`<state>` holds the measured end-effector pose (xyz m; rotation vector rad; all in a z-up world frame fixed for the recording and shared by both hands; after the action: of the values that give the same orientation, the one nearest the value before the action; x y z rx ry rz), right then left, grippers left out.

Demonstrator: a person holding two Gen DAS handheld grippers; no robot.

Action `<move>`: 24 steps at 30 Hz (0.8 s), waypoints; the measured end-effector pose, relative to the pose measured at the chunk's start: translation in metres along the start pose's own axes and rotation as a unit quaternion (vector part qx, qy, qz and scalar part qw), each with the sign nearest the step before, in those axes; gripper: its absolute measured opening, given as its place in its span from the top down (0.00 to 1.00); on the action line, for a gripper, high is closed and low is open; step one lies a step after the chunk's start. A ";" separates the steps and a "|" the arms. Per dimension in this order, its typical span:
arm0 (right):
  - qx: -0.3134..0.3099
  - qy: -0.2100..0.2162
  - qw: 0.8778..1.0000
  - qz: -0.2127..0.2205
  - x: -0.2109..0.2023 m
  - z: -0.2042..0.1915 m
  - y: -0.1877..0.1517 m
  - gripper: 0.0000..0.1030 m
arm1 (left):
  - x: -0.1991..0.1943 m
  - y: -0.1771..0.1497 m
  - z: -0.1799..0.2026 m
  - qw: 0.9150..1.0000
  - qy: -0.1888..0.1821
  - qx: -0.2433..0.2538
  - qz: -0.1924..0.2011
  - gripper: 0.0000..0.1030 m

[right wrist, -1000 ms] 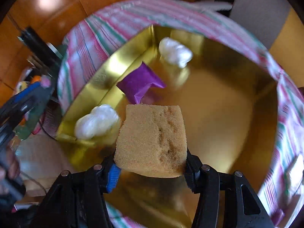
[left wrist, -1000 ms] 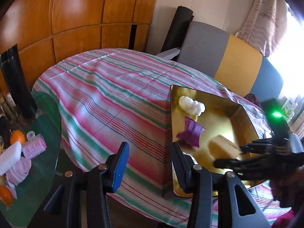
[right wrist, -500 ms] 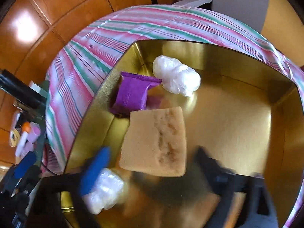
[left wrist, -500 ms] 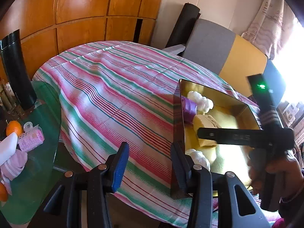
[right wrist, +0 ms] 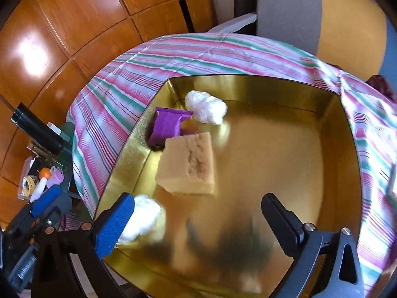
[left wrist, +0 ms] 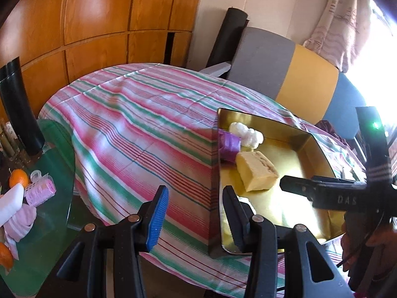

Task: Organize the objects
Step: 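Carry the yellow sponge into the tray and release it with the right gripper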

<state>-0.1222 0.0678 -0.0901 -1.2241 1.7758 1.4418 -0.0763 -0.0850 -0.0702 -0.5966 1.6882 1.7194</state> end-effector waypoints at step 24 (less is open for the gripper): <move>0.011 -0.100 0.984 0.147 -0.114 0.084 -0.037 0.00 | -0.010 0.009 0.078 0.995 -0.038 0.093 0.004 0.56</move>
<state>-0.0503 0.1821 -0.0346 -0.7968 1.8820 1.6380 -0.0666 -0.0083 -0.0515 -0.4336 1.7743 1.5481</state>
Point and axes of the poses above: each gripper's, at about its wrist camera, not at the fingertips, and x roughly the way its jaws point, z to its right, y to its top, the point moved 8 cm from there along x, roughly the way its jaws point, and after that the axes turned 9 degrees about x, right-handed, at the moved point
